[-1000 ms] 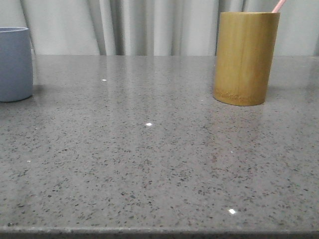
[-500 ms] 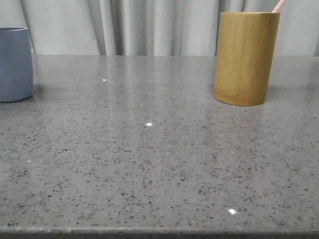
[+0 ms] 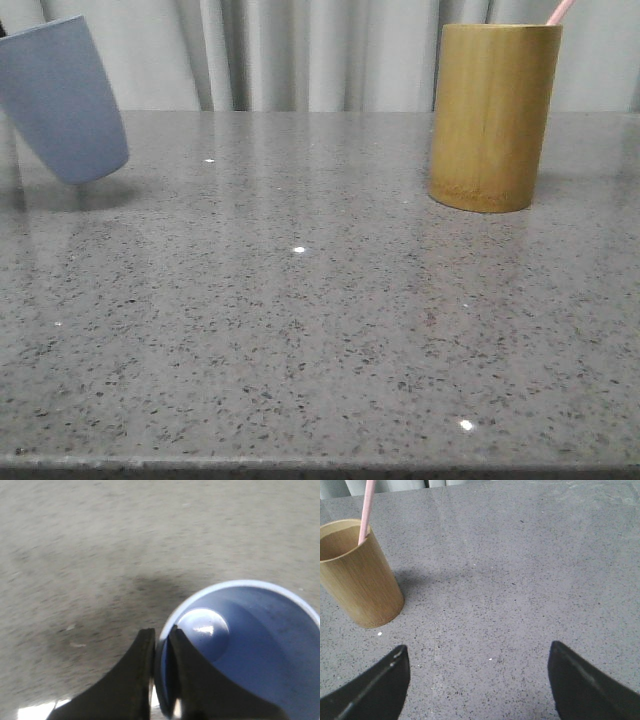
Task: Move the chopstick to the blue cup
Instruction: 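Carry the blue cup with the left gripper and set it beside the bamboo cup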
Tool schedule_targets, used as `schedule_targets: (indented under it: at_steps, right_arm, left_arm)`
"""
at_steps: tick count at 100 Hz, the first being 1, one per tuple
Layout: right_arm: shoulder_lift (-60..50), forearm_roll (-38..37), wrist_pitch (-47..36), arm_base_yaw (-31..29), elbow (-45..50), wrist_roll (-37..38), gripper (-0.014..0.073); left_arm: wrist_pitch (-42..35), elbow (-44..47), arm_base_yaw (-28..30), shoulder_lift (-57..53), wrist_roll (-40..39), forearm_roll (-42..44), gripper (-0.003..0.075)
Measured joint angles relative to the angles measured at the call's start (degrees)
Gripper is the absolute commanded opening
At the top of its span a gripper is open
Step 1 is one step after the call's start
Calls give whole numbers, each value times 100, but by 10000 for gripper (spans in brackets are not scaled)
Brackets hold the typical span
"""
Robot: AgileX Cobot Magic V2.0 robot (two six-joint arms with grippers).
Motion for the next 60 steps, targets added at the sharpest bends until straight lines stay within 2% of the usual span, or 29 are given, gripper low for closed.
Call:
schedule_targets:
  at_steps: [28, 60]
  right_arm:
    - [0, 2, -2, 0, 0, 0, 573]
    - [0, 2, -13, 0, 0, 0, 573]
  left_arm:
    - [-22, -647, -986, 150, 34, -72, -19]
    - [243, -1659, -1676, 1174, 57, 31, -19]
